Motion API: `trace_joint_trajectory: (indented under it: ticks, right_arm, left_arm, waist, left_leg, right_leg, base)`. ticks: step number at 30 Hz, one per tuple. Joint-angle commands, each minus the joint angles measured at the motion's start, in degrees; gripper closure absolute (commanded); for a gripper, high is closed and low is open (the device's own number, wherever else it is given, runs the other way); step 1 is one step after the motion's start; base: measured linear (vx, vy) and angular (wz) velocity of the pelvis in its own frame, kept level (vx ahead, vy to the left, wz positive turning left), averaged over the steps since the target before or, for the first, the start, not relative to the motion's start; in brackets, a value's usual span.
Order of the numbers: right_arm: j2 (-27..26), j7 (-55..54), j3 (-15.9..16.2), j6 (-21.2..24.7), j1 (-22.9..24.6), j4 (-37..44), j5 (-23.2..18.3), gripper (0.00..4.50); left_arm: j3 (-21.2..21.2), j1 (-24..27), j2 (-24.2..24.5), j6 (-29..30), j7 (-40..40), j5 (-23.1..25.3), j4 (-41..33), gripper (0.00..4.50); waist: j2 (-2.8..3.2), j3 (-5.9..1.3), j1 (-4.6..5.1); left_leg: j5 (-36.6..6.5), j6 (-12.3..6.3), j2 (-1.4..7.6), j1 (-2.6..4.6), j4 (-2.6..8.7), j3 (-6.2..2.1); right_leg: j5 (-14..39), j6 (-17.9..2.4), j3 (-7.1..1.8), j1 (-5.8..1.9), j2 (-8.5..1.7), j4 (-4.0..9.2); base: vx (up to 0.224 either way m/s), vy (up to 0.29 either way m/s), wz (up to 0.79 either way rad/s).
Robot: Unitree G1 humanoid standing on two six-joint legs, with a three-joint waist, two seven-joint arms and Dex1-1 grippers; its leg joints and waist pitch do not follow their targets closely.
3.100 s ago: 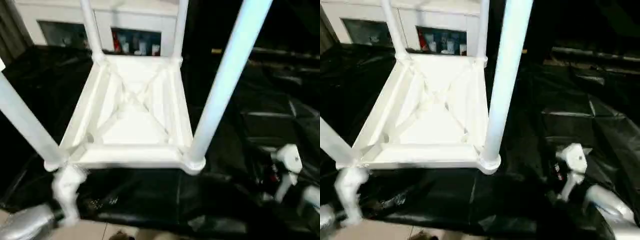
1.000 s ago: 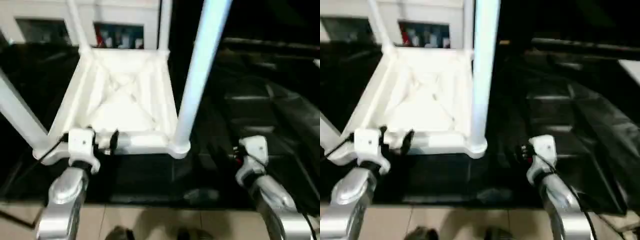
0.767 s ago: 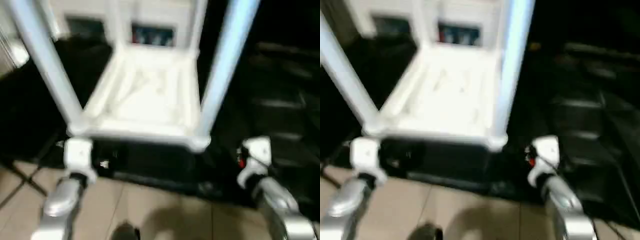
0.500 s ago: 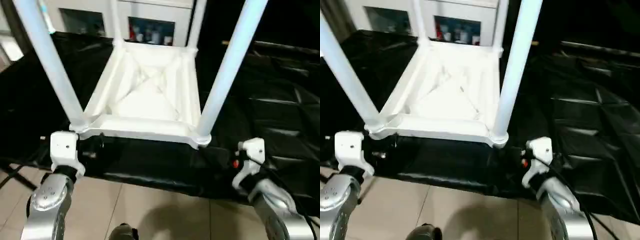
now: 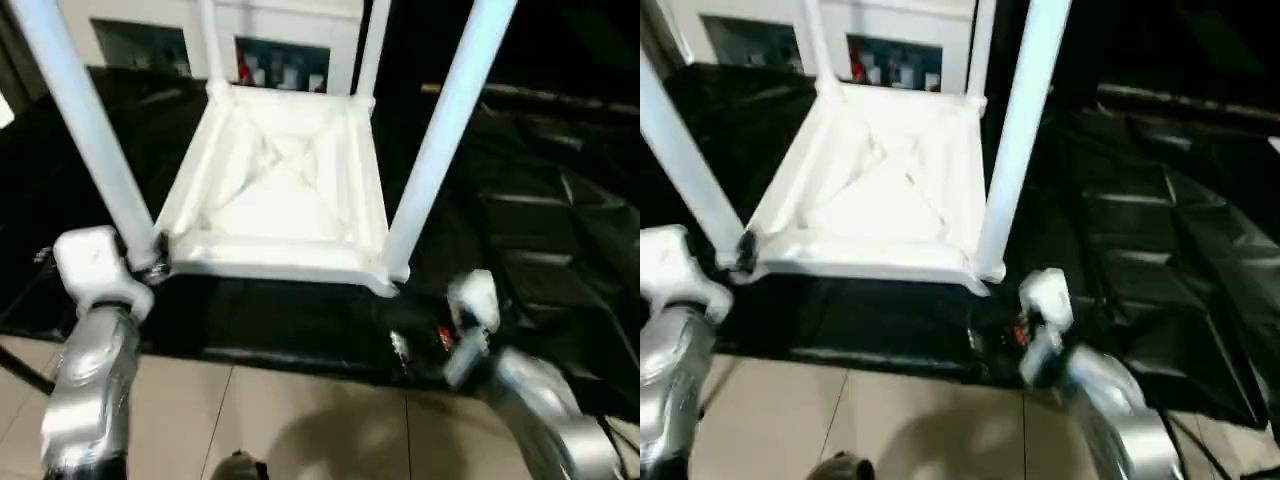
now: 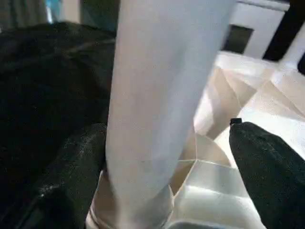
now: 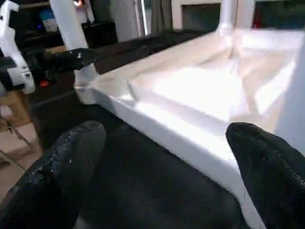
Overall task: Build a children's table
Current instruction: Flip table
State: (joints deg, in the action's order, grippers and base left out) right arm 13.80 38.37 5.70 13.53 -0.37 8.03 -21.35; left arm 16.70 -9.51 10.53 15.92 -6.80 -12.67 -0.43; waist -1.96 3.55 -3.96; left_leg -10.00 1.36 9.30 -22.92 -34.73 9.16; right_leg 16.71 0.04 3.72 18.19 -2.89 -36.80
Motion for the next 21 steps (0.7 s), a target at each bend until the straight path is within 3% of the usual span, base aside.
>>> trace_joint_trajectory:
  ticks: [1, 5, 8, 10, 12, 14, 17, 21]
  right_arm:
    - [-0.31, -1.21, 0.36, -0.11, -1.06, -2.47, 1.66, 0.00]
    - [-1.02, 0.24, 1.38, 0.19, -3.03, -3.60, 1.15, 0.00]
    - [-1.44, 2.00, 2.72, -0.89, -4.93, -5.79, 1.63, 0.00]
    - [-1.50, 2.57, 2.94, -1.11, -5.37, -6.35, 1.51, 0.00]
    - [-1.43, 3.05, 3.40, -1.64, -6.04, -7.27, 1.92, 0.00]
    - [-1.47, 3.16, 3.59, -1.83, -6.47, -7.73, 2.19, 0.00]
    - [-1.68, 3.28, 3.69, -2.28, -7.58, -8.87, 2.40, 0.00]
    - [-1.92, 3.66, 3.60, -2.82, -8.26, -9.88, 2.48, 0.00]
  left_arm:
    - [-0.75, -1.29, 0.86, 0.56, -1.80, 0.10, 3.80, 0.06]
    - [-0.53, -3.58, 1.83, 1.20, 0.23, 1.90, 7.92, 0.34]
    - [-0.16, -4.67, 1.75, 0.93, 2.28, 2.35, 8.60, 0.70]
    - [-0.30, -4.67, 1.66, 0.90, 2.27, 2.30, 8.51, 0.79]
    - [-0.21, -5.03, 1.45, 0.40, 1.94, 1.73, 9.31, 0.90]
    - [-0.17, -5.38, 1.32, 0.17, 1.91, 1.57, 9.94, 1.11]
    - [0.06, -6.53, 0.91, 0.33, 2.31, 1.19, 11.69, 1.36]
    - [0.27, -7.38, -0.10, 1.01, 2.09, -0.40, 12.08, 1.62]
  waist:
    - [0.73, -3.12, -0.17]
    - [0.30, -3.71, -0.50]
    - [-0.27, -3.88, -0.83]
    - [-0.09, -3.70, -1.15]
    - [-0.56, -3.63, -1.38]
    - [-0.62, -3.52, -1.46]
    - [-0.56, -3.41, -1.50]
    - [-0.42, -3.42, -1.62]
  left_leg:
    - [-10.14, 0.02, 4.81, 1.96, 5.18, -2.23]
    - [-6.82, -2.19, 4.87, 1.74, 4.79, -2.06]
    - [-6.31, -3.01, 4.94, 1.72, 4.65, -1.93]
    - [-7.79, -2.76, 5.13, 1.82, 4.83, -1.85]
    - [-9.48, -1.94, 5.13, 1.94, 4.98, -1.67]
    - [-10.25, -1.59, 5.12, 1.92, 5.08, -1.60]
    - [-12.39, 0.06, 5.19, 2.02, 5.44, -1.68]
    - [-13.89, 1.19, 5.24, 2.11, 5.61, -1.72]
  right_leg:
    - [-4.43, -10.38, -3.40, 0.05, -6.25, 4.61]
    - [-12.34, -9.97, -3.18, -0.41, -6.48, 3.89]
    - [-13.82, -10.24, -3.02, -0.40, -6.50, 3.78]
    - [-12.08, -10.60, -3.08, -0.16, -6.60, 3.86]
    - [-9.42, -10.96, -3.17, -0.06, -6.62, 4.04]
    - [-7.64, -10.85, -3.25, -0.01, -6.70, 4.29]
    - [-3.69, -10.22, -3.30, 0.19, -6.70, 4.55]
    - [-2.24, -10.09, -3.39, 0.33, -6.80, 4.77]
  base:
    - [0.000, 0.000, 0.00]
    - [0.000, 0.000, 0.00]
    - [0.000, 0.000, 0.00]
    - [0.000, 0.000, 0.00]
    - [0.000, 0.000, 0.00]
    - [0.000, 0.000, 0.00]
    - [0.000, 0.000, 0.00]
    - [0.000, 0.000, 0.00]
